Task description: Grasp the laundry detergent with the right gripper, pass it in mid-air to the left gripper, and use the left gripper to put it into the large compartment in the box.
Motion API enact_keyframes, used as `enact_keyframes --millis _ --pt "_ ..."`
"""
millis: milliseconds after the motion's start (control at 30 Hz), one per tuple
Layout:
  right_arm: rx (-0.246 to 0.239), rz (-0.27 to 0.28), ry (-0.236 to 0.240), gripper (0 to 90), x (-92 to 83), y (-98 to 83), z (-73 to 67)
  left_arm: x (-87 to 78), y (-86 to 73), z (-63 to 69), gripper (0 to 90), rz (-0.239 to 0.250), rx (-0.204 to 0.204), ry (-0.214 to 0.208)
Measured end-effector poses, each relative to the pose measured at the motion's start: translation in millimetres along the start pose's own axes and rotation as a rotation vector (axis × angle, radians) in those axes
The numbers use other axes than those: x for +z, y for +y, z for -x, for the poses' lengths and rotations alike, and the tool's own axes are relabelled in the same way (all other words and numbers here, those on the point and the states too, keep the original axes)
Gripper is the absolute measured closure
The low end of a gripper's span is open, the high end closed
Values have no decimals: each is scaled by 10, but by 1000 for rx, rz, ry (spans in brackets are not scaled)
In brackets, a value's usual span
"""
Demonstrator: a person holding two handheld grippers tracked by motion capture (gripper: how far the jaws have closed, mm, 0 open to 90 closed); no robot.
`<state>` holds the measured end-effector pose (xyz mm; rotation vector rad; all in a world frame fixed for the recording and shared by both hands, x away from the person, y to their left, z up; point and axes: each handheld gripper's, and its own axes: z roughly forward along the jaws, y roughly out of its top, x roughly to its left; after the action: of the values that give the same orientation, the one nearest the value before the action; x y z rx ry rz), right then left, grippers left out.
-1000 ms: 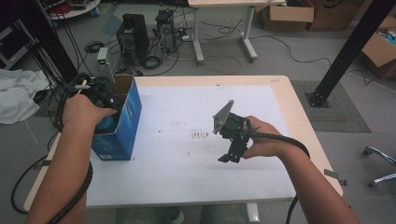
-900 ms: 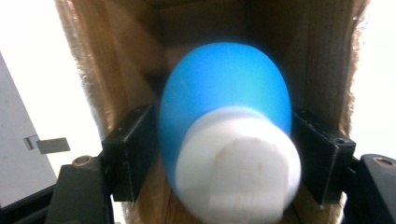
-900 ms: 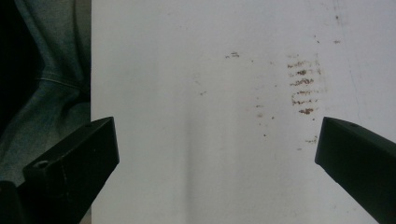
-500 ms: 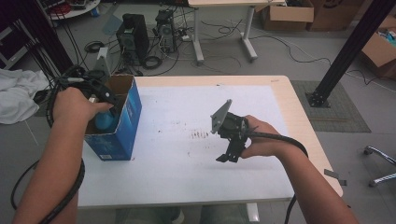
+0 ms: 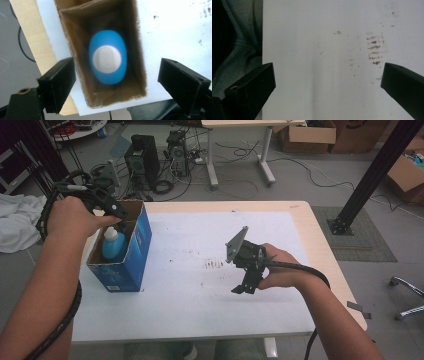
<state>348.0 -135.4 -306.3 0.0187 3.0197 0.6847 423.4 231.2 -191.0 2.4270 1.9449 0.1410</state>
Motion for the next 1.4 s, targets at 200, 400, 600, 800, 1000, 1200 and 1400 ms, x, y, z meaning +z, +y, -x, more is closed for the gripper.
enact_keyframes --millis 200,400,600,800,1000,1200,1400 --pt "3 3 0 0 -11 -1 -4 -77 34 125 129 13 46 -24" --pt "9 5 -3 0 -25 -17 -4 -127 58 240 81 30 104 -55" --pt "13 6 -4 0 -33 -32 -5 -163 89 384 4 28 187 -91" --pt "15 2 -9 0 -62 -45 -5 -180 90 577 1 15 343 -113" --pt "20 -8 -14 0 -98 -58 1 -140 62 845 1 -18 551 -154" --pt "22 -18 -17 0 -130 -62 8 -97 23 1057 1 -46 746 -196" --pt "29 -27 -17 0 -146 -73 18 -12 -62 1262 1 -64 967 -230"
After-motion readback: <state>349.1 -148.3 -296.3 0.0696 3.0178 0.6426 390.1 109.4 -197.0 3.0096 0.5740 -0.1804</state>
